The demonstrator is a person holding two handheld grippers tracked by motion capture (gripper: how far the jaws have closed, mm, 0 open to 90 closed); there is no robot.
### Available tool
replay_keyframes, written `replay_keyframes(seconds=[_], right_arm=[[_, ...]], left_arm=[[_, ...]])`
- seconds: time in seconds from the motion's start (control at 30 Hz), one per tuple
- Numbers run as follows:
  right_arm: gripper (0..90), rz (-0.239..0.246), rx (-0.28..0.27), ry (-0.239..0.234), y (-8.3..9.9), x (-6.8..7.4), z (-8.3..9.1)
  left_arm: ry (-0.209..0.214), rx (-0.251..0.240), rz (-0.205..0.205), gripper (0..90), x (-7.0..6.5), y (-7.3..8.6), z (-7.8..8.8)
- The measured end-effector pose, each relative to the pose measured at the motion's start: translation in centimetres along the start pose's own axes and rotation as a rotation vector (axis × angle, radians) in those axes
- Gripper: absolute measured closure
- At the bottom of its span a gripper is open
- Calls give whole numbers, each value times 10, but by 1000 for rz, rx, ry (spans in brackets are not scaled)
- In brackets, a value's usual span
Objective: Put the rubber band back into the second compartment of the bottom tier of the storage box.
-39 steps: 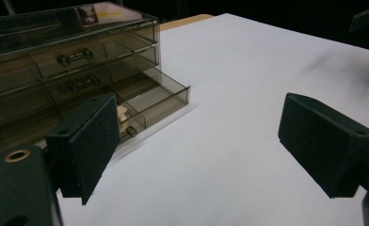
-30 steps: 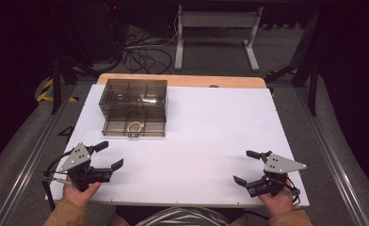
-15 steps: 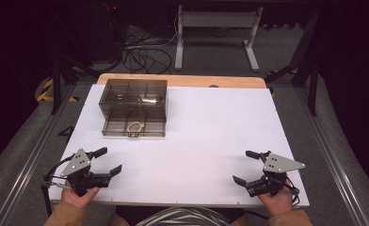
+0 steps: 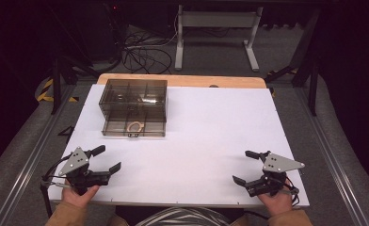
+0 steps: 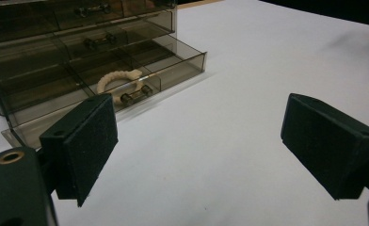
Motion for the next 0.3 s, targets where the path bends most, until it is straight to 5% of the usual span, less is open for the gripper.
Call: replay_keyframes(seconds=[0.3], right_arm=[[31,-1,-1,0,0,0,0]], left_arm=[[-10,5,-14,116,-2,-1,-1]])
Point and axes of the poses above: each handheld gripper's, and its own axes: z roughly backward along the jaws, y roughly out of its underside, x roughly to its left, the point moved 4 cm from there along -z, roughly forward along the jaws, and after that the axes turned 7 degrees about x, right-handed, at the moved point
